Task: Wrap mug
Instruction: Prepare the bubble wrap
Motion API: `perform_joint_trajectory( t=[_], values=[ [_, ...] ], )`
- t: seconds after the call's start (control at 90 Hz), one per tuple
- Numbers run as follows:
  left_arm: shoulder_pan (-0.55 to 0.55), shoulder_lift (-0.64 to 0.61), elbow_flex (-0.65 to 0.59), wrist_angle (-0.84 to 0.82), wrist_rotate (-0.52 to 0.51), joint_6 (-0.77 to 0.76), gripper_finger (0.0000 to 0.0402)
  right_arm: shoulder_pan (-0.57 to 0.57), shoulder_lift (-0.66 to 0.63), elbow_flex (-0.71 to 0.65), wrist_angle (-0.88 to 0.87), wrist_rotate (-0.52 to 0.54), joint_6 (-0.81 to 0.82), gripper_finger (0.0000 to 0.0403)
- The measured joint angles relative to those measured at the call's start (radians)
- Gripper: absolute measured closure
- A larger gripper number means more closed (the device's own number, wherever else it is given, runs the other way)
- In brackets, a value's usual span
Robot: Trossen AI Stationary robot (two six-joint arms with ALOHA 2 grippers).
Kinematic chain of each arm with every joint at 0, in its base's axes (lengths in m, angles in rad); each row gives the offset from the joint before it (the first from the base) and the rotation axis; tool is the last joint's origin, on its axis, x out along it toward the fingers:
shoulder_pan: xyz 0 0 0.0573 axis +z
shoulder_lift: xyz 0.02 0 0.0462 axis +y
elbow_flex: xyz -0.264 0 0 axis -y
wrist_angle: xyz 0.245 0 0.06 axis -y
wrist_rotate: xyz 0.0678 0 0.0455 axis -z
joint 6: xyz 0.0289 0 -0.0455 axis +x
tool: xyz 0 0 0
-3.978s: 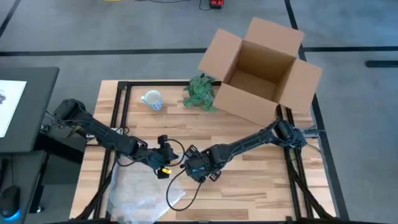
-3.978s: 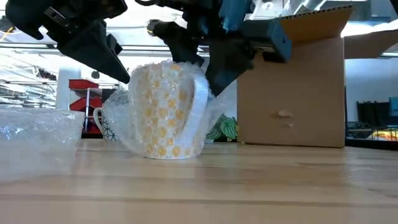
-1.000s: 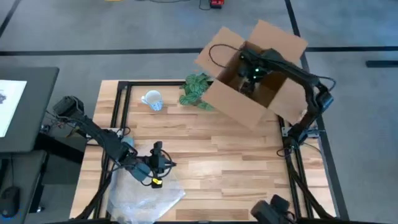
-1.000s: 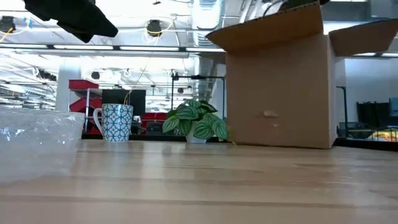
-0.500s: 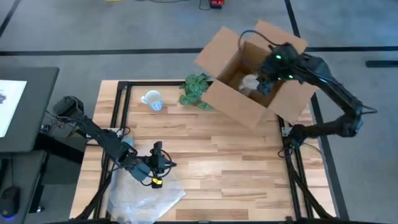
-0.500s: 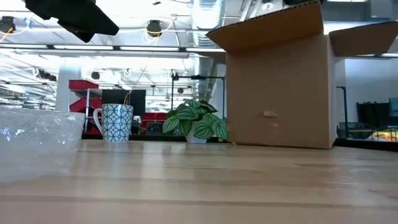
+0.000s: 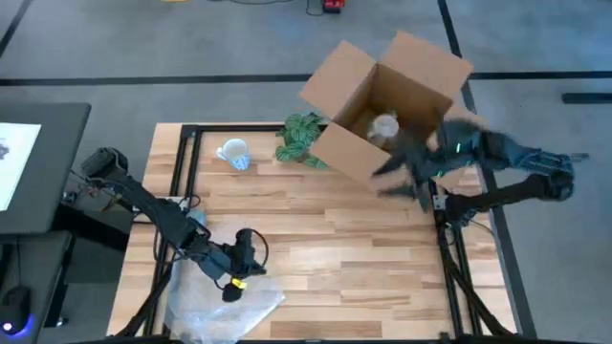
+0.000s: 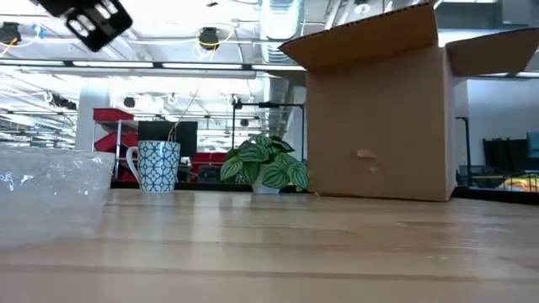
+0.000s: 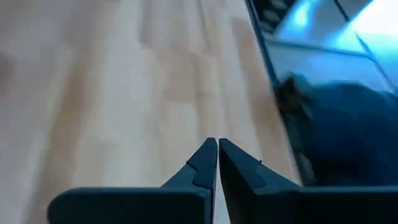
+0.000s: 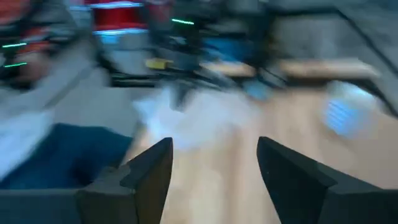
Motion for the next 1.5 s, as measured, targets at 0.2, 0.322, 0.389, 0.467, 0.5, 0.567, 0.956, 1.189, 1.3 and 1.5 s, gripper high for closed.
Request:
perform_joint_trajectory(
  t=[0.2,0.322,0.389,0.467,0.5,0.567,0.956,1.189,1.3,1.5],
  values=[
    [-0.027,0.0,-0.028,-0.234,0.156,-0.234,0.0402,0.349,0.163,-0.042,0.223,0.288,-0.021,0.0182],
    [-0.032,0.0,-0.107,-0.271,0.159,-0.351,0.0402,0.468,0.283,-0.04,0.225,0.455,0.019,0.0182],
    [-0.028,0.0,-0.161,-0.231,0.154,-0.373,0.0402,0.512,0.338,-0.029,0.218,0.508,0.052,0.0182],
    [-0.007,0.001,-0.229,-0.122,0.146,-0.376,0.0402,0.547,0.389,-0.017,0.216,0.533,0.075,0.0182],
    [0.008,0.001,-0.259,-0.063,0.131,-0.373,0.0402,0.559,0.409,-0.009,0.216,0.533,0.079,0.0182],
    [0.045,0.002,-0.318,0.071,0.101,-0.343,0.0402,0.578,0.435,0.005,0.214,0.533,0.08,0.0182],
    [0.314,-0.005,-0.386,0.404,0.184,-0.061,0.0402,0.593,0.442,0.063,0.221,0.541,0.076,0.0182],
    [0.209,0.033,-0.279,0.047,0.373,-0.116,0.0402,0.565,0.449,0.064,0.216,0.541,0.072,0.0182],
    [0.189,0.121,-0.29,0.022,0.345,-0.142,0.0402,0.551,0.451,0.064,0.201,0.541,0.068,0.0182],
    [0.269,0.327,-0.26,0.335,0.3,-0.023,0.0402,0.534,0.451,0.064,0.2,0.54,0.049,0.0182]
  ],
)
